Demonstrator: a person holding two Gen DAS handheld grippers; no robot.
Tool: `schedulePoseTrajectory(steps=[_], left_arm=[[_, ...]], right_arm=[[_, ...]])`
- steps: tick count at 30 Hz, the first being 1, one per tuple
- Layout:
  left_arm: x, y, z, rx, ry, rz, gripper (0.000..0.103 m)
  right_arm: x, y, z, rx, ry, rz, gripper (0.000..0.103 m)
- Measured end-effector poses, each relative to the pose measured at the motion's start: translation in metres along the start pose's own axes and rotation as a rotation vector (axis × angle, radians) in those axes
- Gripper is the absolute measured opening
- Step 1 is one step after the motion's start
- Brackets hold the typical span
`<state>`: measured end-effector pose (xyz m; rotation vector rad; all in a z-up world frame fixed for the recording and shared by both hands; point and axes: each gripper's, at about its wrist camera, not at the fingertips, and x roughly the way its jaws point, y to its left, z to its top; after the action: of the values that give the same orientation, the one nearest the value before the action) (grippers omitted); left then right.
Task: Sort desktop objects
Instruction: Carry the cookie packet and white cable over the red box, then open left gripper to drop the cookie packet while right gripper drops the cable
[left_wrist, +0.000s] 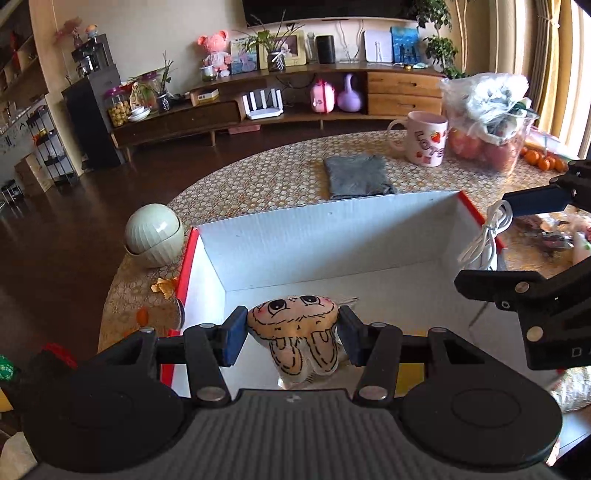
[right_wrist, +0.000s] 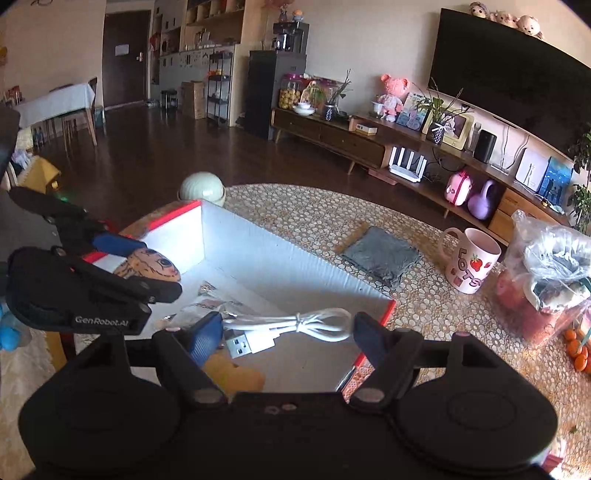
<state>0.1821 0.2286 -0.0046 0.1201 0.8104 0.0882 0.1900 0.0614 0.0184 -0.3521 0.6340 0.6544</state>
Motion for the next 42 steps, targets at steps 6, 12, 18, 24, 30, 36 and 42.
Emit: schedulePoseTrajectory(steps=[6, 12, 18, 24, 30, 36, 42], left_arm=[[0.03, 0.006, 0.003, 0.008, 0.065, -0.001, 0.052], [0.054, 0.008, 0.004, 0.031, 0.132, -0.02, 0.052], [0.069, 0.01, 0.004, 0.031, 0.187, -0.035, 0.052], [0.079, 0.015, 0.006, 0.015, 0.24, -0.055, 0.052], [0.083, 0.016, 0.007, 0.004, 0.279, -0.061, 0.052], [0.082, 0.015, 0.006, 0.009, 0.283, -0.062, 0.056], [0.075, 0.007, 0.007, 0.052, 0.263, -0.045, 0.07]], right_arm=[[0.037, 0.0, 0.003, -0.011, 0.067, -0.025, 0.077], [0.063, 0.009, 0.002, -0.056, 0.114, -0.025, 0.077], [0.075, 0.016, 0.0, -0.094, 0.147, -0.022, 0.077], [0.085, 0.02, 0.0, -0.111, 0.175, -0.017, 0.077], [0.091, 0.021, -0.001, -0.107, 0.191, -0.011, 0.077], [0.088, 0.021, -0.005, -0.1, 0.188, -0.007, 0.079], [0.082, 0.017, -0.004, -0.077, 0.172, 0.001, 0.088]])
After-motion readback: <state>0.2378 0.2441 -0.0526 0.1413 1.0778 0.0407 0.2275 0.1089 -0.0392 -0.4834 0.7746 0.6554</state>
